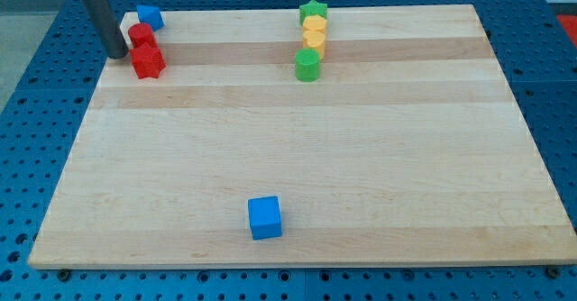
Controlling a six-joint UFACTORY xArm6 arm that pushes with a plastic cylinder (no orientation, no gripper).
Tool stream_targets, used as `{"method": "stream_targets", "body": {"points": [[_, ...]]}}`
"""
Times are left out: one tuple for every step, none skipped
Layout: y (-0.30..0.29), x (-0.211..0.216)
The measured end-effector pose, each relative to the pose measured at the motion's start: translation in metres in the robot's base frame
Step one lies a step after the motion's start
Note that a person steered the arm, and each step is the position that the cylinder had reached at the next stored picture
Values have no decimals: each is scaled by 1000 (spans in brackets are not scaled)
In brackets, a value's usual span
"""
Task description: Place your hand to the bottom right of the red star
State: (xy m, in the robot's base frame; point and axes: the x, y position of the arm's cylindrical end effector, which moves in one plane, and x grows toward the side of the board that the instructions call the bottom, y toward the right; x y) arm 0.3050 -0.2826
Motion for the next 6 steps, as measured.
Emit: {"method": "stream_targets", "body": {"points": [[-14,45],[9,69],[59,69],[95,50],[99,45],[77,41]]}}
